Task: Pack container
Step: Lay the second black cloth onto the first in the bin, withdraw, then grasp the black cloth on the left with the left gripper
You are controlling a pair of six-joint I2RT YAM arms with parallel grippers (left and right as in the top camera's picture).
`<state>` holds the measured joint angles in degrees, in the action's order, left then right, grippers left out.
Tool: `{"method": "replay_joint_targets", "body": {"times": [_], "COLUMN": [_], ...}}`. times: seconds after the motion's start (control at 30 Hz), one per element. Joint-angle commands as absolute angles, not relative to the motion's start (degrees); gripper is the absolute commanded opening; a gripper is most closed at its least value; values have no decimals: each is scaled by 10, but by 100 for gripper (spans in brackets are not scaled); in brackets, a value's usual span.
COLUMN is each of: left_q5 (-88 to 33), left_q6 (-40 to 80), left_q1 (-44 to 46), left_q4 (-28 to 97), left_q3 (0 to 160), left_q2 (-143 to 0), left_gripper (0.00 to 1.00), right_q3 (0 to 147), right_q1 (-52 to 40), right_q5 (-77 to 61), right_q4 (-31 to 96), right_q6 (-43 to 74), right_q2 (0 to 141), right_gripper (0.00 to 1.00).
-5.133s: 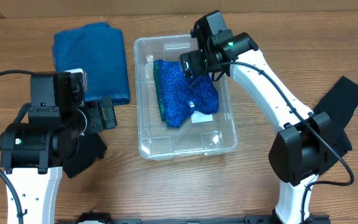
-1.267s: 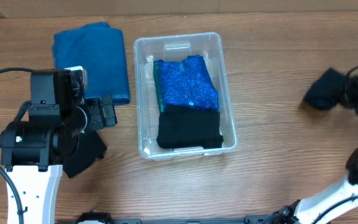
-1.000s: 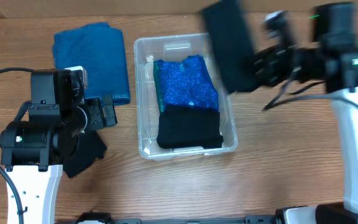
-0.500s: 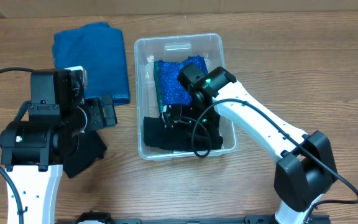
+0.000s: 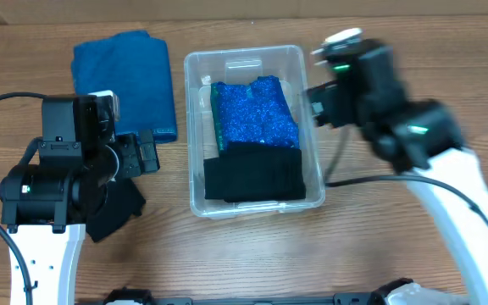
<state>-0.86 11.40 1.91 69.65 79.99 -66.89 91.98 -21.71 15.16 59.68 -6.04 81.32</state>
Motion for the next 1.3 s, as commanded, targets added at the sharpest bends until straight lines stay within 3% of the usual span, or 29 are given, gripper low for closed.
{"method": "replay_joint_targets", "body": {"times": [0.0, 0.07, 0.17, 0.33, 0.4, 0.7, 0.87, 1.03, 1.13, 1.2, 1.23, 1.27], "left_q5": [-1, 7, 68, -74, -106, -136, -226, -217, -216, -213, -208, -208], "left_q6": [107, 108, 168, 170, 167, 77, 20, 17, 17, 16, 16, 16], "left_q1": [23, 22, -22, -345, -418, -427, -426, -394, -380, -378, -378, -378], "left_q4": [707, 718, 740, 707, 704, 607, 567, 548, 553, 573, 587, 595], "left_q3": [808, 808, 811, 811, 806, 709, 701, 689, 687, 687, 687, 687], "left_q2": [-671, -671, -671, -709, -762, -1056, -1095, -1096, -1098, -1098, -1098, -1098], "left_gripper": [100, 100, 100, 100, 100, 100, 100, 95, 81, 49, 28, 15], "right_q3": [926, 921, 919, 919, 919, 919, 919, 919, 919, 919, 919, 919], "right_q1": [-67, 50, 146, 180, 177, 177, 177, 177, 177, 177, 177, 177], "right_q5": [26, -93, -127, -156, -156, -156, -156, -156, -156, -156, -156, -156], "right_q4": [609, 630, 689, 712, 712, 712, 710, 710, 710, 710, 710, 710], "right_q6": [22, 46, 46, 48, 48, 48, 48, 48, 48, 48, 48, 48], "right_q2": [807, 828, 870, 896, 896, 896, 896, 896, 896, 896, 896, 896], "right_gripper": [100, 100, 100, 100, 100, 100, 100, 100, 100, 100, 100, 100]}}
